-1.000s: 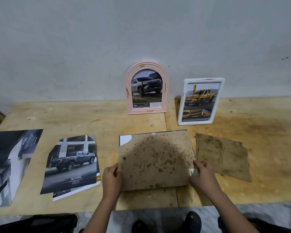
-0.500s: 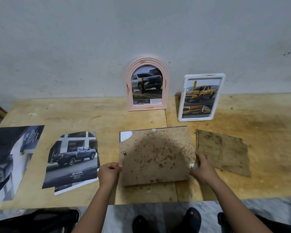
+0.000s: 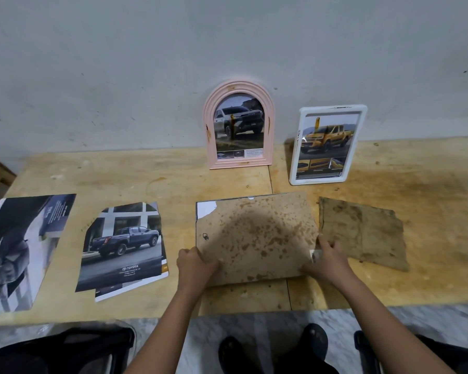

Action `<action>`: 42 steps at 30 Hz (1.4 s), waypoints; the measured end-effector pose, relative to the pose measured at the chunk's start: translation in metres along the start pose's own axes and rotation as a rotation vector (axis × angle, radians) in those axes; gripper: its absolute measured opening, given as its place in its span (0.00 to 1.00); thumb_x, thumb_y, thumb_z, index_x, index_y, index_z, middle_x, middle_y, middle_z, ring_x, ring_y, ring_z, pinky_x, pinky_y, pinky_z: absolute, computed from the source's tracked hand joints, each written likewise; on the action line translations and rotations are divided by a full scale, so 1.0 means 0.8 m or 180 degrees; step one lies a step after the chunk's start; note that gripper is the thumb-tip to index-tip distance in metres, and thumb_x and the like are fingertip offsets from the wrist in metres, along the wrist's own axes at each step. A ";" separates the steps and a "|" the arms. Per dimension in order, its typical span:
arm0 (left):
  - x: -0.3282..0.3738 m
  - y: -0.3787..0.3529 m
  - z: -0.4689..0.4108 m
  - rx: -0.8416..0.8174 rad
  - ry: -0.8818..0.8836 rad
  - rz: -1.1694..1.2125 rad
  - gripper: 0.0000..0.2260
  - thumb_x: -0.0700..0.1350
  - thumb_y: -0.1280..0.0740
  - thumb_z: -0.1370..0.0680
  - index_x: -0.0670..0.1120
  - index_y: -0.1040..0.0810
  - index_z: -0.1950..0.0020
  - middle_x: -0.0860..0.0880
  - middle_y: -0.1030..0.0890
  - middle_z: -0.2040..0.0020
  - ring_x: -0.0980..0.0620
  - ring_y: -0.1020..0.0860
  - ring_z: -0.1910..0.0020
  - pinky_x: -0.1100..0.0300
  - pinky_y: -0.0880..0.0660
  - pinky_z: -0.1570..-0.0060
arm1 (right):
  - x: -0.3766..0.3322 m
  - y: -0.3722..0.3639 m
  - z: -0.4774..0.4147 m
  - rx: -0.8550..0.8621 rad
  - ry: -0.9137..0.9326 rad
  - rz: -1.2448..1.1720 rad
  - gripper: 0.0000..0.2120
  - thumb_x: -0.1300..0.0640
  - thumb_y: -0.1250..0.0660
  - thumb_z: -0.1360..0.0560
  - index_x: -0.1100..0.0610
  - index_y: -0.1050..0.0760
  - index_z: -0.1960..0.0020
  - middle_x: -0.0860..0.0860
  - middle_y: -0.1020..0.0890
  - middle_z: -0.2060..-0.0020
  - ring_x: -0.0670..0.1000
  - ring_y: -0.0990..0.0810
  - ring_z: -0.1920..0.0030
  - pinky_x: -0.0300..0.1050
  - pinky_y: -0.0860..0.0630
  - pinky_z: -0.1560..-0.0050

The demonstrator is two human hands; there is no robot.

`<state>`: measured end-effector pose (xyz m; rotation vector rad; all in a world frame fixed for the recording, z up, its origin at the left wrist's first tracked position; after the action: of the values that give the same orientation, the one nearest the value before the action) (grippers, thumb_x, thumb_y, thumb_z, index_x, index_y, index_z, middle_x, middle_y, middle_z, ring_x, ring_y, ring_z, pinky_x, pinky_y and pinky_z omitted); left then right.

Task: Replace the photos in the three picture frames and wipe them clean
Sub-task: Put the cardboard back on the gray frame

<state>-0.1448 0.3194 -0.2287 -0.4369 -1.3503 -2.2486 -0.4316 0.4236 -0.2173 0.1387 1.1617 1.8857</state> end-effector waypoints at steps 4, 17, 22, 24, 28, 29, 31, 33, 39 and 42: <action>0.004 -0.006 0.009 -0.0138 -0.0134 -0.0224 0.38 0.57 0.23 0.37 0.41 0.35 0.37 0.43 0.36 0.39 0.44 0.35 0.37 0.55 0.30 0.42 | -0.005 -0.005 0.006 0.0194 -0.0017 0.0099 0.50 0.39 0.24 0.40 0.53 0.46 0.28 0.58 0.39 0.34 0.62 0.39 0.33 0.54 0.33 0.38; 0.016 -0.010 0.005 0.0082 0.0155 -0.0339 0.42 0.55 0.21 0.38 0.40 0.39 0.34 0.42 0.38 0.35 0.43 0.36 0.36 0.53 0.30 0.41 | -0.019 -0.014 0.005 0.0343 -0.0484 -0.0141 0.50 0.47 0.22 0.40 0.55 0.48 0.29 0.59 0.40 0.35 0.62 0.42 0.33 0.54 0.39 0.35; 0.017 -0.009 0.005 -0.0017 0.0171 -0.0368 0.42 0.55 0.22 0.37 0.40 0.40 0.33 0.42 0.39 0.35 0.43 0.37 0.35 0.53 0.30 0.40 | -0.032 -0.028 0.023 0.0437 -0.0336 0.0257 0.36 0.51 0.34 0.29 0.63 0.47 0.29 0.66 0.40 0.33 0.66 0.41 0.33 0.57 0.39 0.34; 0.014 -0.011 0.008 -0.0050 0.0086 -0.0297 0.41 0.54 0.22 0.36 0.40 0.40 0.33 0.41 0.39 0.35 0.42 0.37 0.35 0.52 0.30 0.40 | -0.032 -0.056 0.035 0.0619 -0.0135 0.0633 0.32 0.53 0.42 0.28 0.72 0.41 0.31 0.74 0.37 0.34 0.73 0.38 0.33 0.63 0.37 0.33; 0.011 -0.011 0.008 -0.0061 -0.0003 -0.0252 0.39 0.53 0.22 0.35 0.39 0.39 0.34 0.41 0.39 0.35 0.41 0.37 0.35 0.50 0.31 0.40 | -0.019 -0.101 0.022 0.0265 -0.0069 0.0687 0.36 0.47 0.35 0.35 0.77 0.29 0.41 0.79 0.29 0.44 0.78 0.28 0.44 0.71 0.28 0.49; 0.011 -0.010 0.008 -0.0054 -0.0001 -0.0303 0.39 0.53 0.22 0.35 0.39 0.38 0.35 0.40 0.39 0.35 0.41 0.37 0.36 0.51 0.31 0.40 | -0.016 -0.109 0.016 0.0218 -0.0073 0.0630 0.39 0.46 0.27 0.38 0.77 0.29 0.41 0.78 0.28 0.45 0.78 0.28 0.45 0.71 0.27 0.51; 0.012 -0.009 0.008 -0.0039 -0.0021 -0.0449 0.38 0.54 0.23 0.35 0.39 0.38 0.35 0.40 0.38 0.36 0.41 0.37 0.36 0.52 0.32 0.41 | -0.026 -0.105 0.020 0.0209 -0.0081 0.0621 0.46 0.45 0.21 0.45 0.77 0.30 0.40 0.78 0.29 0.43 0.78 0.28 0.43 0.71 0.28 0.52; 0.014 -0.008 0.007 -0.0038 -0.0070 -0.0626 0.38 0.55 0.23 0.35 0.38 0.37 0.35 0.40 0.37 0.36 0.41 0.36 0.37 0.52 0.31 0.41 | -0.039 -0.090 0.032 0.0134 -0.0196 0.0669 0.48 0.43 0.27 0.34 0.76 0.42 0.32 0.78 0.41 0.34 0.77 0.40 0.34 0.71 0.36 0.39; 0.041 -0.005 0.001 0.0076 -0.0722 -0.1739 0.39 0.57 0.27 0.33 0.38 0.39 0.32 0.39 0.38 0.33 0.43 0.36 0.36 0.57 0.32 0.39 | -0.064 -0.053 0.006 -0.0294 -0.0450 0.1038 0.40 0.49 0.40 0.24 0.66 0.59 0.26 0.68 0.55 0.27 0.68 0.55 0.27 0.58 0.51 0.27; 0.068 -0.014 -0.010 -0.0075 -0.1429 -0.1938 0.38 0.45 0.31 0.29 0.44 0.48 0.25 0.41 0.50 0.24 0.37 0.48 0.26 0.47 0.40 0.31 | -0.085 -0.027 -0.021 -0.0186 0.0396 0.1399 0.41 0.52 0.35 0.26 0.58 0.59 0.24 0.65 0.51 0.27 0.66 0.51 0.27 0.57 0.43 0.28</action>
<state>-0.1964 0.3039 -0.2136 -0.6335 -1.8850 -2.7654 -0.3859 0.3660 -0.2205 0.2650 1.2304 2.3391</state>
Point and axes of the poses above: each hand's wrist, its own z-axis away from the middle knuckle, its own y-axis out of the back of the hand, x = y × z, the point moved 4 cm from there along -z, towards the middle knuckle
